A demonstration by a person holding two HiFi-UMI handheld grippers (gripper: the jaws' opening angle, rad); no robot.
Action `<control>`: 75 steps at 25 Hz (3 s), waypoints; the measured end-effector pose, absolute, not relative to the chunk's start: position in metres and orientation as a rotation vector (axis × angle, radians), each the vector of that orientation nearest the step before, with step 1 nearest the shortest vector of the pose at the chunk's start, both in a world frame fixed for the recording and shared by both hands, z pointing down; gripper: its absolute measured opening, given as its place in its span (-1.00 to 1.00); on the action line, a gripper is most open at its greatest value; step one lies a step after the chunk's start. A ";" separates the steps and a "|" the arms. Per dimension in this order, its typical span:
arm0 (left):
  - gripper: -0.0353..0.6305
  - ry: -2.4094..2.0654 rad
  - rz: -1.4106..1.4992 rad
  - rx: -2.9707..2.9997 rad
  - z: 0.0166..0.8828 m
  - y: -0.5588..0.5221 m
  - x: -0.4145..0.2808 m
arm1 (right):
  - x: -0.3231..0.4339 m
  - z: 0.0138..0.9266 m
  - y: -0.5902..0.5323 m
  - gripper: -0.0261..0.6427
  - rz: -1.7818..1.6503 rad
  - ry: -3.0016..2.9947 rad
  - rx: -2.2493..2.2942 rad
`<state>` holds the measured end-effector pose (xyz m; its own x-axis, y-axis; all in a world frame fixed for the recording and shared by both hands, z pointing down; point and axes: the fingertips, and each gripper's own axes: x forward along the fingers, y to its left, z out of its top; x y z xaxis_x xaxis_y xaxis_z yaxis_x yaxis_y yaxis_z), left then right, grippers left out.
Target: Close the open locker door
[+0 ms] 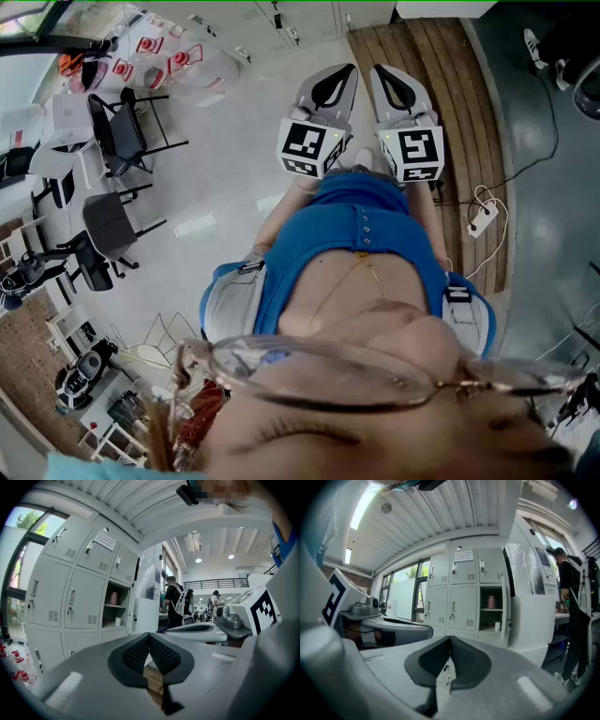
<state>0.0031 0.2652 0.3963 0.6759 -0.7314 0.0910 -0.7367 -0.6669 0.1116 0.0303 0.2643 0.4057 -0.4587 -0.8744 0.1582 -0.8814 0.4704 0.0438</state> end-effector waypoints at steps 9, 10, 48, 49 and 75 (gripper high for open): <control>-0.92 -1.225 0.045 2.733 0.400 0.259 0.024 | 0.054 0.402 0.255 -0.92 0.060 -2.642 1.548; -0.92 -1.230 0.043 2.729 0.402 0.259 0.026 | 0.057 0.403 0.254 -0.92 0.063 -2.651 1.542; -0.93 -0.962 0.042 2.825 0.406 0.034 -0.016 | 0.017 0.396 0.031 -0.92 0.036 -2.608 1.675; -0.93 -0.958 0.048 2.828 0.407 0.031 -0.018 | 0.016 0.397 0.028 -0.92 0.040 -2.605 1.682; -0.93 -0.972 0.030 2.778 0.401 -0.077 0.027 | 0.060 0.381 -0.077 -0.92 0.052 -2.656 1.641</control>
